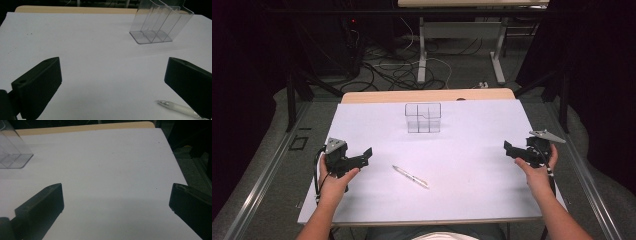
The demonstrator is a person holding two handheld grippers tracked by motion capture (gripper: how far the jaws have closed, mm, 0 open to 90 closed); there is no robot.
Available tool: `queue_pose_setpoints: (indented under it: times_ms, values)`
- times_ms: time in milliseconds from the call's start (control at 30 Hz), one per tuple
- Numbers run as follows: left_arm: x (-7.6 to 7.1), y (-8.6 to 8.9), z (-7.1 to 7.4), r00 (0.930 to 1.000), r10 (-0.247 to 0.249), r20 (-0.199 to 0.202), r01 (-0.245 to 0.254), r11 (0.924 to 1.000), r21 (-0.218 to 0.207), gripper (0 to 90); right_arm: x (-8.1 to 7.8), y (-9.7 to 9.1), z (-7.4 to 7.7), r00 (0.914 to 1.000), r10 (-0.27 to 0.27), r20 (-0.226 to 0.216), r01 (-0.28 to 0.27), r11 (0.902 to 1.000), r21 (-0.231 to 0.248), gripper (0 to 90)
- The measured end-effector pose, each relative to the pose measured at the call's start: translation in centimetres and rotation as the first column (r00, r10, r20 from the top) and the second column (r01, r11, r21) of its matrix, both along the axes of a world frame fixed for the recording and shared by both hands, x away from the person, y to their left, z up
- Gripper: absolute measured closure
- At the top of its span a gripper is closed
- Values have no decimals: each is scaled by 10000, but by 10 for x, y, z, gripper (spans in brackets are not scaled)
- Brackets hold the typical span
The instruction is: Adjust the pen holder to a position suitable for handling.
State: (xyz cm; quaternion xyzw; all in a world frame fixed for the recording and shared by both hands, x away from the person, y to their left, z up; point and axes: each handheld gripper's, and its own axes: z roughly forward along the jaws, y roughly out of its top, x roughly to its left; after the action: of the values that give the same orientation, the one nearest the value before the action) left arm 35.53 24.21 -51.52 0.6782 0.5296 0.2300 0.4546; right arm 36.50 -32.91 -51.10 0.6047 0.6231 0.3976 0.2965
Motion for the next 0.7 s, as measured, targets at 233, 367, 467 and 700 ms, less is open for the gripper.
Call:
queue_pose_setpoints:
  times_ms: [233,367,467,700]
  values:
    - [1,-5,3,10000,44,42,-43,9997,-241,26,-4,3,1,9998,184,-57,-185,9998,-83,0]
    - [0,-9,13,9994,238,257,-224,9983,-538,62,-3,5,2,9999,112,106,-111,9999,-46,0]
    - [2,-12,18,9987,306,400,-282,9977,-613,79,-4,6,2,9997,238,41,-237,9997,-42,0]
    - [5,-22,32,9986,252,471,-228,9984,-510,159,-5,11,3,9991,421,36,-421,9990,-116,0]
